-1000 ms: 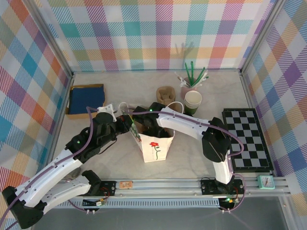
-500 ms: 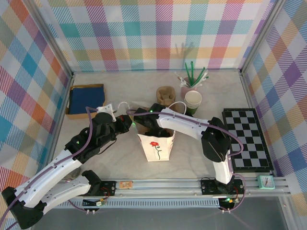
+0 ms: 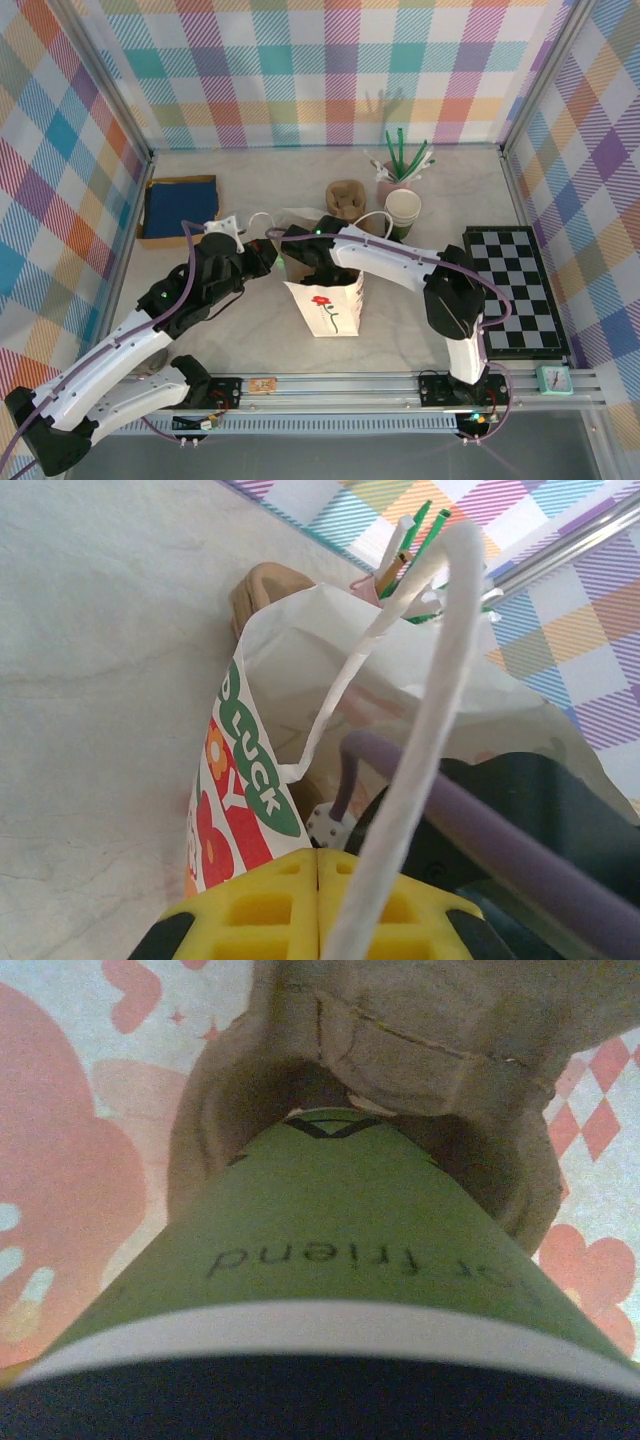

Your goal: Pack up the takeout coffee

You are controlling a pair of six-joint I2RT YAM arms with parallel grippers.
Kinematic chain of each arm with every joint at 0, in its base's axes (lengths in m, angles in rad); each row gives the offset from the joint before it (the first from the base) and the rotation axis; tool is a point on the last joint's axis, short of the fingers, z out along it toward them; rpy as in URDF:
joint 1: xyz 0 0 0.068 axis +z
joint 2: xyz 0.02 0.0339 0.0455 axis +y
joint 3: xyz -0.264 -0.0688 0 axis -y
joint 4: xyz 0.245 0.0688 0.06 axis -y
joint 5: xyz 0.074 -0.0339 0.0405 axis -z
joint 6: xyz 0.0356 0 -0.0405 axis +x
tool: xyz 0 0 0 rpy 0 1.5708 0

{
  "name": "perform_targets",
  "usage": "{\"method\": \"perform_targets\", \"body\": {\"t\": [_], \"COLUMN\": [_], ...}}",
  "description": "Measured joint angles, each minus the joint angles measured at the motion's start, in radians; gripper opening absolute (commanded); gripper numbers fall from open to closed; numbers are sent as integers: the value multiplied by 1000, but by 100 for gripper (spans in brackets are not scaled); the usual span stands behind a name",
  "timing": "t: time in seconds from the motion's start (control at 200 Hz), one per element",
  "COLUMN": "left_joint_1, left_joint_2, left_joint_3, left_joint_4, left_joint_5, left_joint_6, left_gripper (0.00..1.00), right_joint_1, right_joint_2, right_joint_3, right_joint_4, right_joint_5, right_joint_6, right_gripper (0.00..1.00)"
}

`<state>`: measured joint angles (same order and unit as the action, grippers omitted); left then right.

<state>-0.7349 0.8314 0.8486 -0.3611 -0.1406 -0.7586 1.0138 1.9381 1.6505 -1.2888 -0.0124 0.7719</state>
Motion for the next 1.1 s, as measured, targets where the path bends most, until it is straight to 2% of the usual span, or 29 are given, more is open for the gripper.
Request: {"method": "perform_targets", "body": {"t": [0.6, 1.101], "left_joint_1": [-24, -31], "left_joint_2": [7, 7], "left_joint_3": [37, 40], "left_joint_4": [66, 69], "left_joint_5": [44, 38], "left_joint_6": [30, 45], "left_gripper": [32, 32], "right_joint_1": [0, 0], "right_joint_2": [-6, -17], "right_joint_3": [-52, -72], "right_joint_4": [32, 61], "right_joint_5": [-4, -5], "right_joint_6": [0, -1], "right_gripper": [43, 42]}}
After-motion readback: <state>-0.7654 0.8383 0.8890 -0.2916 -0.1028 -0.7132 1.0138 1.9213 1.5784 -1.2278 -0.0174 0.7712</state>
